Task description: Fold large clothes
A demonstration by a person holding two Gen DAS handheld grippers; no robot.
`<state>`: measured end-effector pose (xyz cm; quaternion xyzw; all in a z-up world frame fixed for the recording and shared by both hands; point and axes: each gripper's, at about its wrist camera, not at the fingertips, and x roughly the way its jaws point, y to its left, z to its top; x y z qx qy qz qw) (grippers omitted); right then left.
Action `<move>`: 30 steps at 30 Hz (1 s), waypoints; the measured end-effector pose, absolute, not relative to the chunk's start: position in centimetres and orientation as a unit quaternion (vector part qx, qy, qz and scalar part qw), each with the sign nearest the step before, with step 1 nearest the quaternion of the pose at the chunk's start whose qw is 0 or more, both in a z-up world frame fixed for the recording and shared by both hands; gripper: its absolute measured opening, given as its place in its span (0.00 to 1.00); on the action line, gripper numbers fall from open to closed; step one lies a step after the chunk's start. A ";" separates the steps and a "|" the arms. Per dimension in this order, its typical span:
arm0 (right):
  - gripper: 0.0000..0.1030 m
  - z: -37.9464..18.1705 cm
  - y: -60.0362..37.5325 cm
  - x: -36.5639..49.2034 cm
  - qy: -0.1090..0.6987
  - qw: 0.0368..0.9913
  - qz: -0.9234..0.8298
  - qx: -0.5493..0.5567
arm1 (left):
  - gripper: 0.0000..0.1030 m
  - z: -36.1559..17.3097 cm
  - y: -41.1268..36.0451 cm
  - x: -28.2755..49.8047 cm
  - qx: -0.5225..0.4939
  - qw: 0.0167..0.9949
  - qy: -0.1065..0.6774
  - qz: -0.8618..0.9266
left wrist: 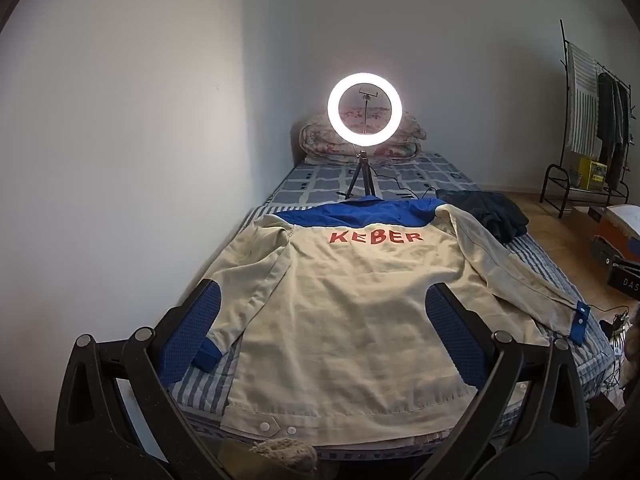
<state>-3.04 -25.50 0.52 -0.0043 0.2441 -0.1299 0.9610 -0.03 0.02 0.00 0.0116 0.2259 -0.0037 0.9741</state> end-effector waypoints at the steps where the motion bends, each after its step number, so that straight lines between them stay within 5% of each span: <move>1: 1.00 0.5 -25.5 -3.0 0.244 0.961 -0.130 -0.005 | 1.00 0.0 0.1 0.0 0.010 0.974 0.227 -0.006; 30: 1.00 0.5 -25.5 -3.0 0.245 0.961 -0.128 -0.001 | 1.00 1.6 0.4 -0.2 0.003 0.976 0.218 0.001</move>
